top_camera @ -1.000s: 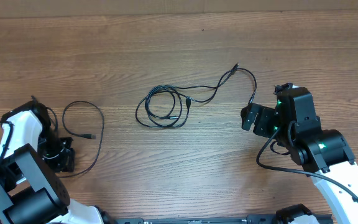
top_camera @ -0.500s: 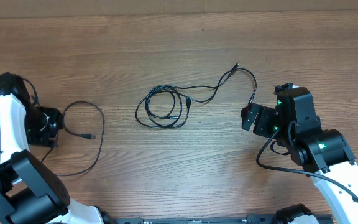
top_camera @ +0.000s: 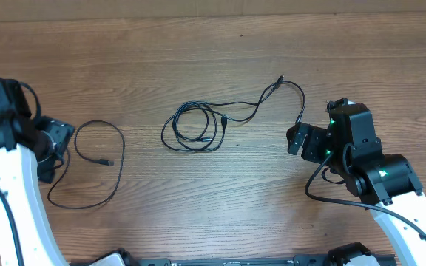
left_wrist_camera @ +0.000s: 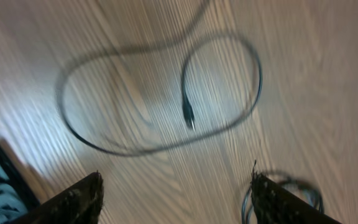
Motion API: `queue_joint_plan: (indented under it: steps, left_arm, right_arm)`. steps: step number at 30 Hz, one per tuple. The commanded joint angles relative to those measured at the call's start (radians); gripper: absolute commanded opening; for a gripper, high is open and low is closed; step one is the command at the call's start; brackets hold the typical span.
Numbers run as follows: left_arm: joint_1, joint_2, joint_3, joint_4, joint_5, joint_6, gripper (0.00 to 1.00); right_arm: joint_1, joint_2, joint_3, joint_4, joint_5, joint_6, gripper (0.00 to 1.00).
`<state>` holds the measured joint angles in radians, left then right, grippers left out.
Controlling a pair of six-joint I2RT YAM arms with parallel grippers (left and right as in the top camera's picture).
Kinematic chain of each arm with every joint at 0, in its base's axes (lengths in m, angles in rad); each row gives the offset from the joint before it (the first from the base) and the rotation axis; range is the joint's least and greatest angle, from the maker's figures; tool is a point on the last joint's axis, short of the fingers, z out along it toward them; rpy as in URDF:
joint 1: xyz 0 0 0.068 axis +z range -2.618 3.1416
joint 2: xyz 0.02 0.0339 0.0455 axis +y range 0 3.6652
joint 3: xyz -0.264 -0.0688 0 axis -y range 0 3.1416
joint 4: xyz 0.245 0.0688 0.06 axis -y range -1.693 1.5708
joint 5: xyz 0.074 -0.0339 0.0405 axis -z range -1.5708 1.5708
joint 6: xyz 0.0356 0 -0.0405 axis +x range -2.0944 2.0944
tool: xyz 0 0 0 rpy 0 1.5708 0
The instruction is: Untangle cables
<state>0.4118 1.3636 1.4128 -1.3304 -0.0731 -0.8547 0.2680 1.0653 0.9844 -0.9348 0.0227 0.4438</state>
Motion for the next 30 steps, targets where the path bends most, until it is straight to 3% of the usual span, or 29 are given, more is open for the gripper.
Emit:
queue_joint_plan:
  steps: [1,5,8,9,10,14,20,21,23,25,30]
  left_arm:
    - [-0.001,0.006,0.0,0.048,-0.208,0.034,0.86]
    - [0.0,0.071,-0.042,0.168,-0.144,0.304,0.91]
    - [0.0,0.136,-0.063,0.307,-0.066,0.518,0.86]
    - [0.0,0.161,-0.065,0.348,-0.037,0.581,1.0]
    - [0.0,0.189,-0.065,0.385,-0.028,0.628,1.0]
    - [0.008,0.271,-0.066,0.451,-0.041,0.684,0.99]
    - [0.051,0.332,-0.187,0.545,-0.018,0.759,0.85]
    - [0.06,0.331,-0.212,0.566,-0.002,0.763,0.85]
    - [0.09,0.332,-0.286,0.648,0.111,0.81,0.99]
    - [0.1,0.332,-0.341,0.708,0.183,0.882,1.0]
    - [0.091,0.336,-0.431,0.859,0.142,0.9,1.0]
  right_arm:
    - [-0.005,-0.002,0.01,0.005,-0.002,-0.003,1.0]
    - [-0.005,-0.002,0.01,0.005,-0.002,-0.003,1.0]
    - [-0.005,-0.002,0.01,0.005,-0.002,-0.003,1.0]
    - [-0.005,-0.002,0.01,0.005,-0.002,-0.003,1.0]
    - [-0.005,-0.002,0.01,0.005,-0.002,-0.003,1.0]
    - [-0.005,-0.002,0.01,0.005,-0.002,-0.003,1.0]
    - [-0.005,-0.002,0.01,0.005,-0.002,-0.003,1.0]
    - [-0.005,-0.002,0.01,0.005,-0.002,-0.003,1.0]
    - [-0.005,-0.002,0.01,0.005,-0.002,-0.003,1.0]
    - [-0.005,-0.002,0.01,0.005,-0.002,-0.003,1.0]
    - [-0.005,-0.002,0.01,0.005,-0.002,-0.002,1.0]
